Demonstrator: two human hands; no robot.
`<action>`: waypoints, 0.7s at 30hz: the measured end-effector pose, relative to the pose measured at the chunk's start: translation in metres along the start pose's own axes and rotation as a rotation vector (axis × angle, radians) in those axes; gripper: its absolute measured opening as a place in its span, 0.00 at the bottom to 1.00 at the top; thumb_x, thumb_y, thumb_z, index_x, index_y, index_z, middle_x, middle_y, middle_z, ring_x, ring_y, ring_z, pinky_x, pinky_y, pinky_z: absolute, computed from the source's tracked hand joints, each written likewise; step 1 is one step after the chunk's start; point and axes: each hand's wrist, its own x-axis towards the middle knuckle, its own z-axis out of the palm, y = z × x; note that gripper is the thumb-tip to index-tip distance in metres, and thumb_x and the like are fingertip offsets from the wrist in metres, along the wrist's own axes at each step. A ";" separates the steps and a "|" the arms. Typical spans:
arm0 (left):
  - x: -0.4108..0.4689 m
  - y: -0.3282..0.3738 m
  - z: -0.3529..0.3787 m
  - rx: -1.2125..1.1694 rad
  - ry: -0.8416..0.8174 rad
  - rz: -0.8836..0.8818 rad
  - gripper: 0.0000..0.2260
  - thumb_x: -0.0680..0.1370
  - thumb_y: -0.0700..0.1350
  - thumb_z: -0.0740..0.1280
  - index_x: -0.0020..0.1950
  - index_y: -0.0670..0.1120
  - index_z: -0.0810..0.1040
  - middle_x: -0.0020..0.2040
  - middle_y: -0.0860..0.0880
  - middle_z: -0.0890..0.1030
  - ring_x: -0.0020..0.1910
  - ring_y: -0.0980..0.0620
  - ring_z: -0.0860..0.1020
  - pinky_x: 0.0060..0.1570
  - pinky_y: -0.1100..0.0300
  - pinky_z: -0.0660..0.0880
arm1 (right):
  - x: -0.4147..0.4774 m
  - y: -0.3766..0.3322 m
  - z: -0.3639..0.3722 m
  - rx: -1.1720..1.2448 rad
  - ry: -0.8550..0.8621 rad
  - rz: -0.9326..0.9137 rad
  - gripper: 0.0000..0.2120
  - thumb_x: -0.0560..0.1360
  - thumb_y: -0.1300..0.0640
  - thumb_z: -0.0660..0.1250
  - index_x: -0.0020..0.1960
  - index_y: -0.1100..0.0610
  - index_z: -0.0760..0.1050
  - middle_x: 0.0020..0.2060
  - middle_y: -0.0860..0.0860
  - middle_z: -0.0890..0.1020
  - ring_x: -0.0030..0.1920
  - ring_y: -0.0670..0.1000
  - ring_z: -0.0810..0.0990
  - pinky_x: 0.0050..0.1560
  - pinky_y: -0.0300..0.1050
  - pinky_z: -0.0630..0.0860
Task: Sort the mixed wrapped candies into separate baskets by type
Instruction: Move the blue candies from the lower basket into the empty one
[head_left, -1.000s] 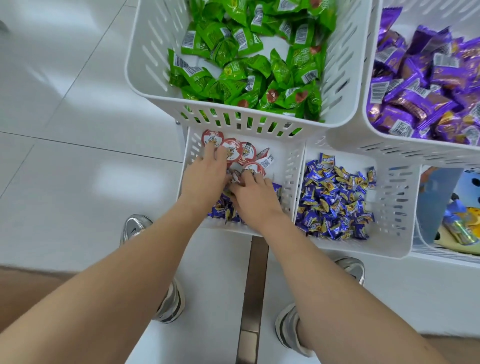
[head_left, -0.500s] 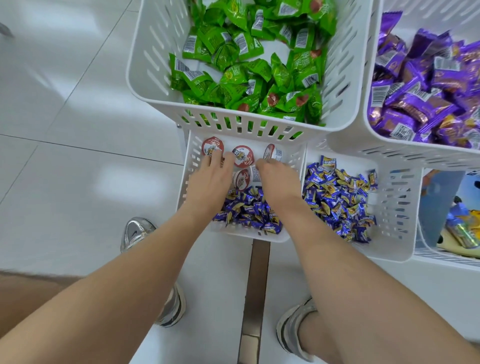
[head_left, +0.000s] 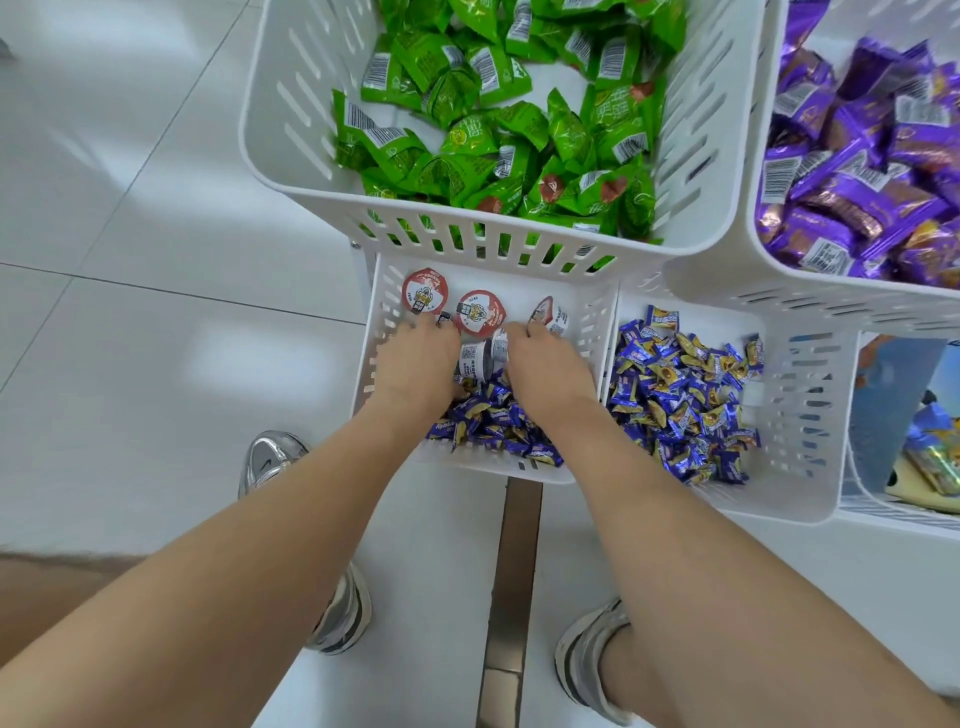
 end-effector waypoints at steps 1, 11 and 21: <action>0.003 0.003 -0.003 -0.025 0.026 0.009 0.25 0.74 0.48 0.78 0.66 0.42 0.73 0.62 0.41 0.75 0.61 0.39 0.77 0.49 0.47 0.78 | 0.004 0.001 -0.001 -0.029 0.011 0.016 0.20 0.77 0.64 0.72 0.67 0.62 0.72 0.59 0.60 0.78 0.57 0.62 0.81 0.50 0.55 0.80; 0.018 -0.012 0.007 -0.430 0.308 0.165 0.15 0.77 0.47 0.75 0.57 0.41 0.78 0.55 0.43 0.75 0.55 0.44 0.74 0.55 0.50 0.74 | 0.030 0.006 -0.015 0.301 0.131 0.240 0.21 0.83 0.49 0.66 0.69 0.61 0.70 0.53 0.63 0.83 0.54 0.65 0.82 0.47 0.59 0.79; 0.002 -0.013 0.013 -0.133 0.245 -0.025 0.33 0.68 0.47 0.82 0.65 0.43 0.68 0.64 0.41 0.72 0.59 0.37 0.76 0.49 0.46 0.78 | 0.005 0.004 0.012 0.140 0.218 -0.046 0.27 0.69 0.73 0.68 0.66 0.58 0.79 0.69 0.57 0.78 0.68 0.61 0.74 0.69 0.58 0.71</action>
